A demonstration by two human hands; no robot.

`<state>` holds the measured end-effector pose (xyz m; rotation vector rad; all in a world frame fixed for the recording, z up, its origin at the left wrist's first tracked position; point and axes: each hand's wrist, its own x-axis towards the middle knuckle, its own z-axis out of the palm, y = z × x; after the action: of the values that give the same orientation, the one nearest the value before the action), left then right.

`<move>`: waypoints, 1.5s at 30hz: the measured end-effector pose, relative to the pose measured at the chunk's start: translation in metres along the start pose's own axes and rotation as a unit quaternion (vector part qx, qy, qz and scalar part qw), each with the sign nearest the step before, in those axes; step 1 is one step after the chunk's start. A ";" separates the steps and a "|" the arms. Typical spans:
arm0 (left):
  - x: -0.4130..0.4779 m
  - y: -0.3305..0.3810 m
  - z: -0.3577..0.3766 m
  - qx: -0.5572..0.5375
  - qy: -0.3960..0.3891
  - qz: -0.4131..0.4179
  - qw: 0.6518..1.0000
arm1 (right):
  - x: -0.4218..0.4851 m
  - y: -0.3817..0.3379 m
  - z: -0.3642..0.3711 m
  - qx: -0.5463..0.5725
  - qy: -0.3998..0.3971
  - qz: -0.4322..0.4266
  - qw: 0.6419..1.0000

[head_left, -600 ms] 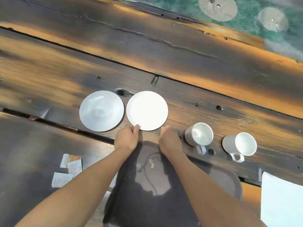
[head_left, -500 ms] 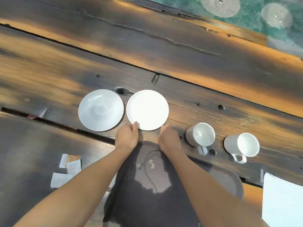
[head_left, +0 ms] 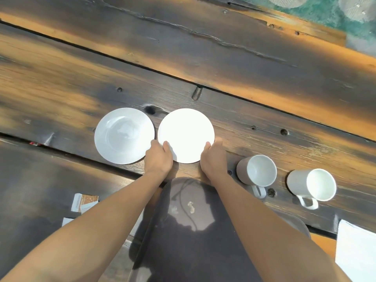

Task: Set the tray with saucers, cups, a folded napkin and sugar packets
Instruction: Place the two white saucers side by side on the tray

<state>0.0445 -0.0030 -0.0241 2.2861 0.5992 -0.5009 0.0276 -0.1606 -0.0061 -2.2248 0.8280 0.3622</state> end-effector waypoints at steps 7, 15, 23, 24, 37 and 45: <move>0.000 0.003 0.004 -0.076 -0.018 -0.026 0.997 | 0.001 -0.001 0.009 0.034 0.002 0.040 0.999; -0.018 0.003 -0.007 -0.098 -0.015 0.001 0.995 | -0.012 0.002 -0.002 0.071 -0.017 0.075 0.995; -0.047 -0.001 -0.024 -0.110 -0.021 0.032 0.993 | -0.046 0.008 -0.023 0.124 -0.029 0.078 0.989; -0.052 -0.001 -0.026 -0.113 -0.019 0.037 0.993 | -0.053 0.008 -0.027 0.129 -0.023 0.072 0.989; -0.144 -0.036 -0.034 -0.132 -0.015 0.057 0.990 | -0.154 0.054 -0.063 0.273 -0.069 0.118 0.952; -0.217 -0.061 -0.006 -0.086 -0.017 0.018 0.996 | -0.213 0.121 -0.088 0.284 -0.080 0.103 0.950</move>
<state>-0.1656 -0.0191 0.0573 2.1178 0.5608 -0.4506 -0.2113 -0.1908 0.0922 -1.5603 0.9396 0.3448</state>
